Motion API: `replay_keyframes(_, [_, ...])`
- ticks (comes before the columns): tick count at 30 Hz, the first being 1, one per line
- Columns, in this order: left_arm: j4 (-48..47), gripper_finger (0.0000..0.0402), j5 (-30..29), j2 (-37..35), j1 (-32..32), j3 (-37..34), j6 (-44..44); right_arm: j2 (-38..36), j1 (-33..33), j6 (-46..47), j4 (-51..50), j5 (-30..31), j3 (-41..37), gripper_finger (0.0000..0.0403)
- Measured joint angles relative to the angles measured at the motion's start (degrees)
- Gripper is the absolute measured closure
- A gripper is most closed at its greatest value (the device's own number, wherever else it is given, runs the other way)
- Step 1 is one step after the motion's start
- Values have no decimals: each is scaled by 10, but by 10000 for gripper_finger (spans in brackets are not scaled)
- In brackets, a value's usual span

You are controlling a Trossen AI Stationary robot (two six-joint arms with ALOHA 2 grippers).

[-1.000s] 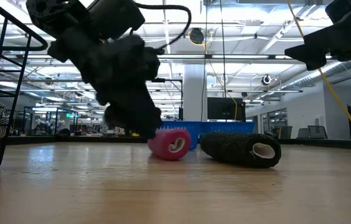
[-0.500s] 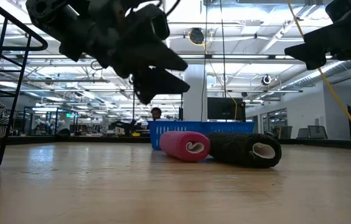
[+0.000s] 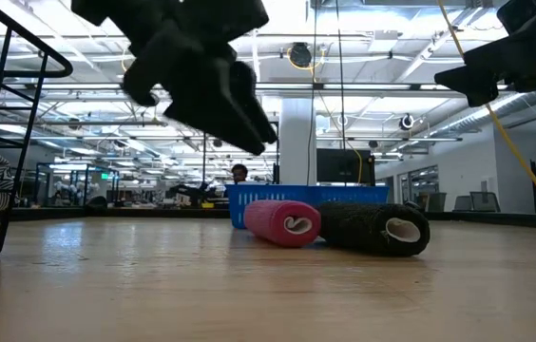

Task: Pick & place medical supplies in basket/bin
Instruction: Put the pink bandage into the right blue bin

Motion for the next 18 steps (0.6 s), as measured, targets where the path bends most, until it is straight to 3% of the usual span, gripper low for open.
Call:
replay_keyframes(6, [1,88,-26,8,-10,-1,176,0,0,0,0,0,0,149])
replay_keyframes(13, [42,105,-14,50,-9,-2,208,0,0,0,1,0,0,149])
replay_keyframes(18, [76,121,-22,94,-10,-2,280,1,0,1,0,0,0,149])
